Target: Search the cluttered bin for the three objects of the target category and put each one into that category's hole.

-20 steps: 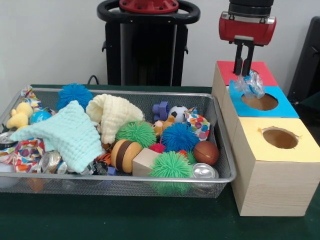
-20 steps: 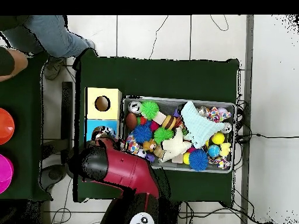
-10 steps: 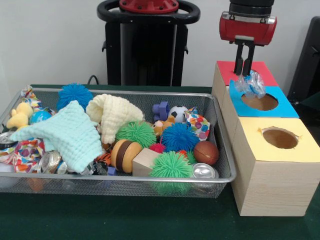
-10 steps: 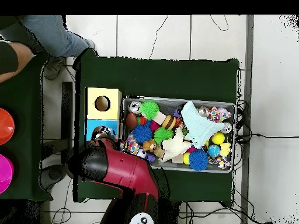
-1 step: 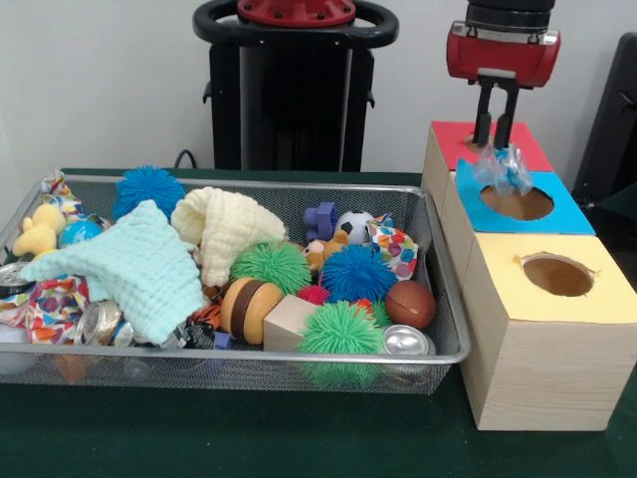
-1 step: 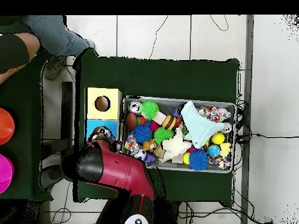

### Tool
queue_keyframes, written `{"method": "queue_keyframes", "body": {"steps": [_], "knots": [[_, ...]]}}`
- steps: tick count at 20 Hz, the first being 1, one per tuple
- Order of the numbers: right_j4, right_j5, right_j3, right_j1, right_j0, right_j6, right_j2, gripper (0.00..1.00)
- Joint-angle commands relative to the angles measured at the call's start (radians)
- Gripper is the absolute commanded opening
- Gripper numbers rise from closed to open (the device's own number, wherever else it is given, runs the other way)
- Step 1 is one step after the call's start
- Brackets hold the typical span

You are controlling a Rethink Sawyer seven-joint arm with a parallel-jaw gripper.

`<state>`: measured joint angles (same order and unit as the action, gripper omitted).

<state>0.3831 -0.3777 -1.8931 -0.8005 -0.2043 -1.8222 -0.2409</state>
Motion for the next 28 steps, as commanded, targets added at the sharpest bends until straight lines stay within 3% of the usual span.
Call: {"method": "queue_keyframes", "body": {"steps": [1, 21, 28], "knots": [[0.042, -0.008, -0.016, 0.034, -0.011, -0.28, -0.005, 1.0], [0.034, -0.019, -0.037, -0.001, 0.04, -0.23, 0.018, 1.0], [-0.001, -0.001, -0.073, -0.034, 0.133, -0.138, 0.05, 1.0]]}}
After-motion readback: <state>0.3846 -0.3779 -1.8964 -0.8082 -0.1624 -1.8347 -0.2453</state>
